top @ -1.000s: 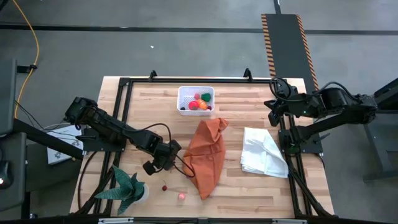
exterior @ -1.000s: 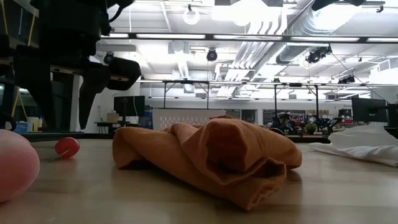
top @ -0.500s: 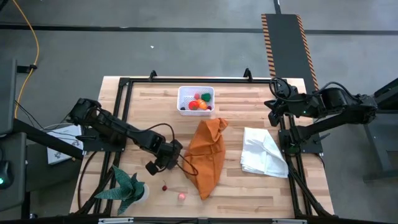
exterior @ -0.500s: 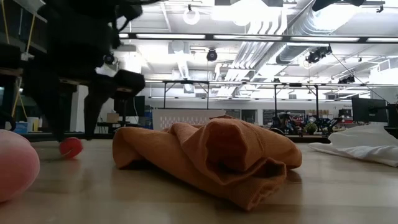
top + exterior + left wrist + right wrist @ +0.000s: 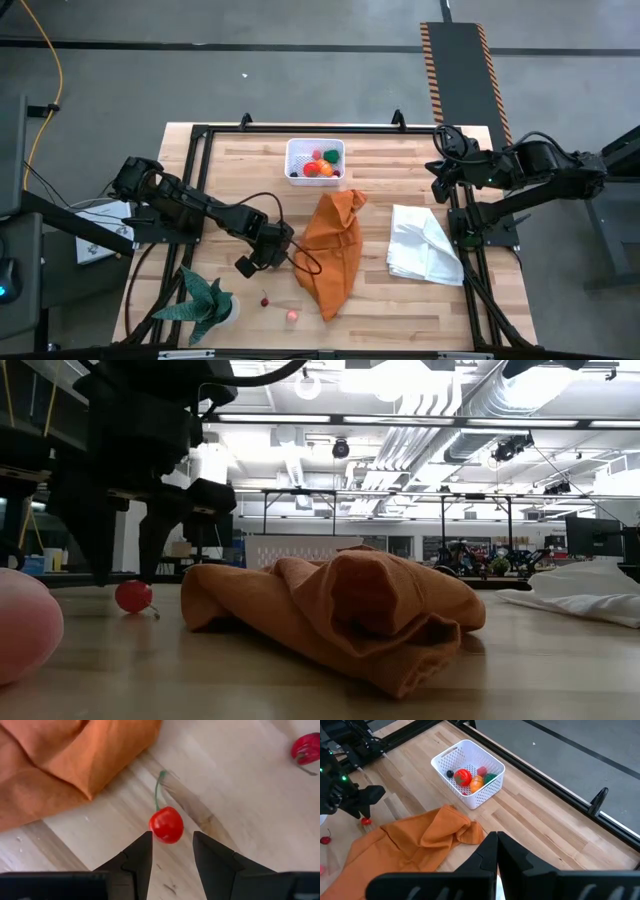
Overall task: Pick and placing Produce into tupperware
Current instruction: Put the top red cherry into the white basket
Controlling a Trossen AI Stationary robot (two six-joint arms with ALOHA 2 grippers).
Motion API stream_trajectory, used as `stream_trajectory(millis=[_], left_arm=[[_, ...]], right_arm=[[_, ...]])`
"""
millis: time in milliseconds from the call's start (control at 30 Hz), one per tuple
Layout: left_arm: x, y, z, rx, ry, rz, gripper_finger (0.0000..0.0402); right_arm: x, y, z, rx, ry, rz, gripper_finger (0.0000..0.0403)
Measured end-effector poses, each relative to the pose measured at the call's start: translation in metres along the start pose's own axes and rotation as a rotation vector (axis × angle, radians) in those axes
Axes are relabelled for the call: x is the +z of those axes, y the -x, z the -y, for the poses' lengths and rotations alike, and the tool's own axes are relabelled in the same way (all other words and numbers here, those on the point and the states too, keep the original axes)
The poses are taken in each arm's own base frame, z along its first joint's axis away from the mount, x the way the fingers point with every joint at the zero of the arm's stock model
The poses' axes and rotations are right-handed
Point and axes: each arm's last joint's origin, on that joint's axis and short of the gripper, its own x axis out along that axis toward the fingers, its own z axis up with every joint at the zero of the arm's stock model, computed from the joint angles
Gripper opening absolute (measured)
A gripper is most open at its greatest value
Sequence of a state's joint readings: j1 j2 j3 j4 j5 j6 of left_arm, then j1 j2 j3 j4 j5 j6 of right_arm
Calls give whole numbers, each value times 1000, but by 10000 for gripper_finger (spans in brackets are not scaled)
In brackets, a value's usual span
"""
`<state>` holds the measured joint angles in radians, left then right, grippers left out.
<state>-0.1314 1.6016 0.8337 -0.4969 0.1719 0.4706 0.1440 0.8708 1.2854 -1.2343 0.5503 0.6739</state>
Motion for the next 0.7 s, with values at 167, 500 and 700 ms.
stream_trajectory(millis=[167, 500, 700], left_arm=[[0, 0, 0, -1, 4, 1, 131], [1, 0, 1, -44, 5, 23, 131], [1, 0, 2, -73, 15, 40, 131]], right_arm=[[0, 0, 0, -2, 2, -2, 0], [0, 0, 0, -3, 2, -2, 0], [0, 0, 0, -3, 2, -2, 0]])
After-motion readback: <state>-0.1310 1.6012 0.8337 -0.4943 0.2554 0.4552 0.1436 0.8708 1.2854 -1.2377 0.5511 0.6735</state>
